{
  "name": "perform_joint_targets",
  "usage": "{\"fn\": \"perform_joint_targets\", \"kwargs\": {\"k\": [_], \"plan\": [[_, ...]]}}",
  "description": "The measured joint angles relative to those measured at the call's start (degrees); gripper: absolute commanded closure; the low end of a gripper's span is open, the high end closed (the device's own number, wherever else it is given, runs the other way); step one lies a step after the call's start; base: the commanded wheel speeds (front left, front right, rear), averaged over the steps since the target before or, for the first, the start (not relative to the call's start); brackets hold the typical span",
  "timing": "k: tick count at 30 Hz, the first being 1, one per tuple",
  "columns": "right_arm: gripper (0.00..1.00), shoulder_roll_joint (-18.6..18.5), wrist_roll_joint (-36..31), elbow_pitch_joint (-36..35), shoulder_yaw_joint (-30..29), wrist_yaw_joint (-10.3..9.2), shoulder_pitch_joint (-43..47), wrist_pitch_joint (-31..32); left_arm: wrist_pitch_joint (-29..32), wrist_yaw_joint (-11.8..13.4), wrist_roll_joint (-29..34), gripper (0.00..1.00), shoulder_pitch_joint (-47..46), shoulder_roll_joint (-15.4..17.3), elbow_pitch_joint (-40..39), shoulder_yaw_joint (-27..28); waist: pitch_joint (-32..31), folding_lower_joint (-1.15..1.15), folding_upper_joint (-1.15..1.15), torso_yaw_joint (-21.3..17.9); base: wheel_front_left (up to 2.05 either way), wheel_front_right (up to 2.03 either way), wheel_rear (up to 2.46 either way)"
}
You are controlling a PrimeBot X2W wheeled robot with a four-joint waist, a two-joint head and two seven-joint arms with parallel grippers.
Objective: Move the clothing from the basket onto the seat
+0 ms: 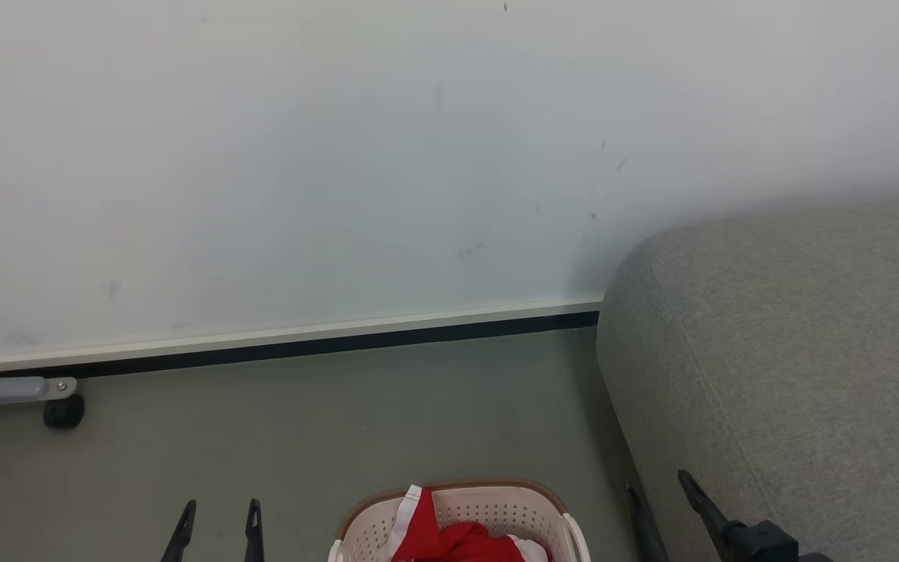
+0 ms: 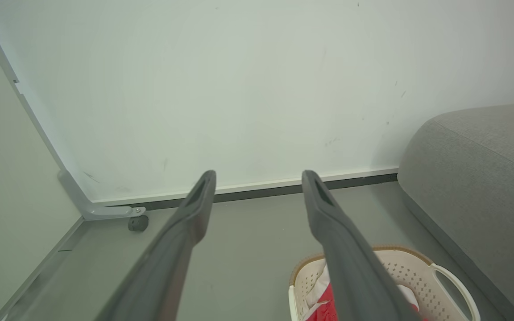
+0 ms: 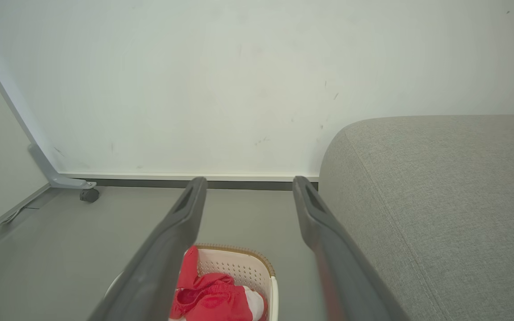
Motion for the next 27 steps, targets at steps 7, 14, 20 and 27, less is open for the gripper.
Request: {"fn": "perform_joint_targets", "kwargs": {"k": [7,14,20,27], "plan": [[0.00,0.0,-0.1,0.0,-0.1,0.02,0.1,0.0,0.0,-0.1,0.0,0.00,0.2,-0.2,0.4,0.0,-0.2,0.00,0.00,0.0,0.00,0.00,0.00],[0.00,0.0,-0.1,0.0,-0.2,0.26,0.6,0.0,0.0,-0.5,0.0,0.00,1.0,-0.2,0.4,0.1,-0.1,0.00,0.01,0.0,0.00,0.00,0.00],[0.00,0.0,-0.1,-0.9,-0.6,0.26,1.2,0.0,0.0,-0.5,0.0,0.00,1.0,-0.4,-0.2,0.0,1.1,0.00,0.01,0.0,0.00,0.00,0.00],[0.00,0.0,-1.1,-2.7,-0.9,0.26,1.2,0.0,0.0,-1.0,0.0,0.00,0.1,-0.5,-0.9,-0.4,3.6,0.00,0.01,-0.1,0.00,0.00,0.00]]}}
